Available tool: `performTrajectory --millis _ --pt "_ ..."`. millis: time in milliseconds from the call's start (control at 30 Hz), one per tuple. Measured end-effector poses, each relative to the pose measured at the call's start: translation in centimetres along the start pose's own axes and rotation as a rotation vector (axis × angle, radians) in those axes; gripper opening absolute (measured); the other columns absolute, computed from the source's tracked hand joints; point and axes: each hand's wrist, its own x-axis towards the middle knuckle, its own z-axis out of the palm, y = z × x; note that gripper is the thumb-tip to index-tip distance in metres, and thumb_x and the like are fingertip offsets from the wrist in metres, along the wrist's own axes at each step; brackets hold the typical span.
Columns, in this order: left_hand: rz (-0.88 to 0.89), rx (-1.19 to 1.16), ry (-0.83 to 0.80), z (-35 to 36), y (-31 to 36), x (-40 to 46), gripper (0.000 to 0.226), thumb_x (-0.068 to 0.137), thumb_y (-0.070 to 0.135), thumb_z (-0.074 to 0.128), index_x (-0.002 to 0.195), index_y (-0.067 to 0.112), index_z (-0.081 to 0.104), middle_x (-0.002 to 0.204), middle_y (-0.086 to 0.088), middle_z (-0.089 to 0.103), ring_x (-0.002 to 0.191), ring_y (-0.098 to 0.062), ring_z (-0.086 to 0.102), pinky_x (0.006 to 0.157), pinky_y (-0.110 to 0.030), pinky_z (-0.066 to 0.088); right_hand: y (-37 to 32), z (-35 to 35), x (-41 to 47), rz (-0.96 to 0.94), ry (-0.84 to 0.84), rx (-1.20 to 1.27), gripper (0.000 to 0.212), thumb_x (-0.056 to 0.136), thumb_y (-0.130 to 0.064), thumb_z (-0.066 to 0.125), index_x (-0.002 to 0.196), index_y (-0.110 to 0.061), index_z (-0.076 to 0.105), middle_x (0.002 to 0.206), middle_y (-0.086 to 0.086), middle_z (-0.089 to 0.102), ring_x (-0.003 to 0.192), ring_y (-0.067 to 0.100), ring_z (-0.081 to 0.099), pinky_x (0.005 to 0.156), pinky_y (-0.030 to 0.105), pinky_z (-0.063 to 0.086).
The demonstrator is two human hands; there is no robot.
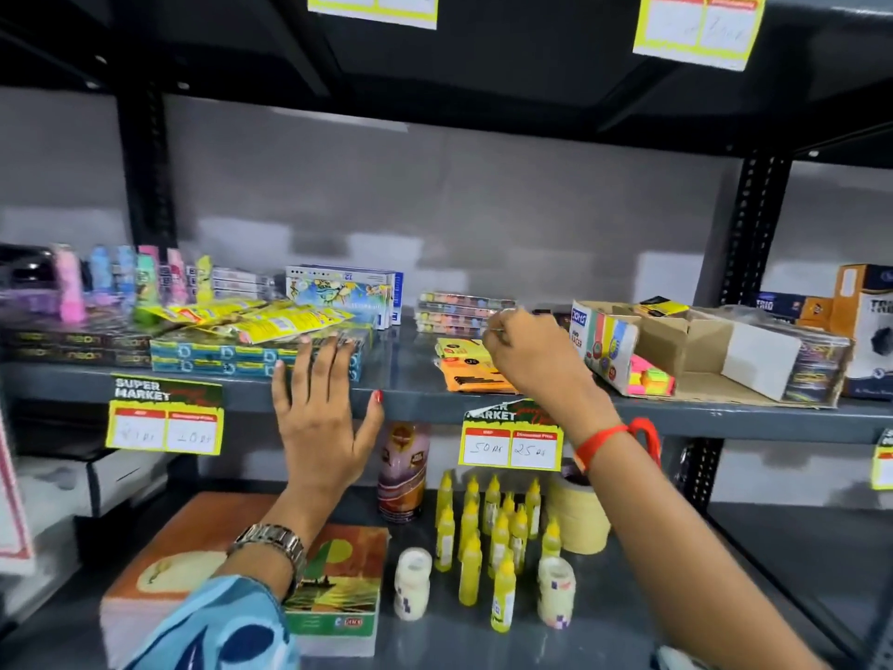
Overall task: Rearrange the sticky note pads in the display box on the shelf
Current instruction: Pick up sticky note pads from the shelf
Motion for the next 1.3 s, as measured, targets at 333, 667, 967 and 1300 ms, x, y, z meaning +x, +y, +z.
performTrajectory --millis 333,667,967,1300 --pt "-0.012 -0.003 -0.022 -0.3 0.1 0.1 0.061 0.094 0.045 0.033 0.135 0.003 0.048 0.137 -0.016 0.052 0.136 -0.032 0.033 0.113 -0.050 0.014 -2.8 2.3 -2.2 0.165 -0.121 -0.089 0.060 0.078 -0.058 0.056 0.116 -0.012 0.058 0.114 0.016 0.063 0.110 0.037 0.054 0.090 0.042 0.045" --pt "-0.013 -0.023 -0.021 -0.2 0.2 0.0 0.061 0.094 0.045 0.033 0.136 0.004 0.048 0.137 -0.016 0.051 0.134 -0.033 0.034 0.114 -0.047 0.011 -2.9 0.7 -4.3 0.166 0.026 0.226 0.039 0.064 -0.047 0.070 0.076 -0.011 0.073 0.074 0.013 0.070 0.082 0.034 0.063 0.074 0.042 0.055" --pt "-0.059 -0.035 0.028 0.2 1.0 0.0 0.059 0.093 0.041 0.033 0.135 0.003 0.045 0.140 -0.017 0.048 0.137 -0.032 0.030 0.116 -0.046 0.005 1.5 -7.8 -5.8 0.192 0.346 0.267 0.030 0.072 -0.043 0.069 0.088 -0.019 0.077 0.070 0.011 0.073 0.074 0.024 0.064 0.069 0.029 0.050" --pt "-0.065 -0.016 -0.034 -0.1 2.4 -0.4 0.065 0.092 0.040 0.031 0.143 0.000 0.035 0.147 -0.021 0.039 0.141 -0.033 0.021 0.117 -0.048 -0.003 14.3 -9.3 -6.0 0.354 0.404 0.241 0.022 0.076 -0.032 0.067 0.071 -0.011 0.073 0.065 0.011 0.070 0.060 0.022 0.057 0.055 0.029 0.041"
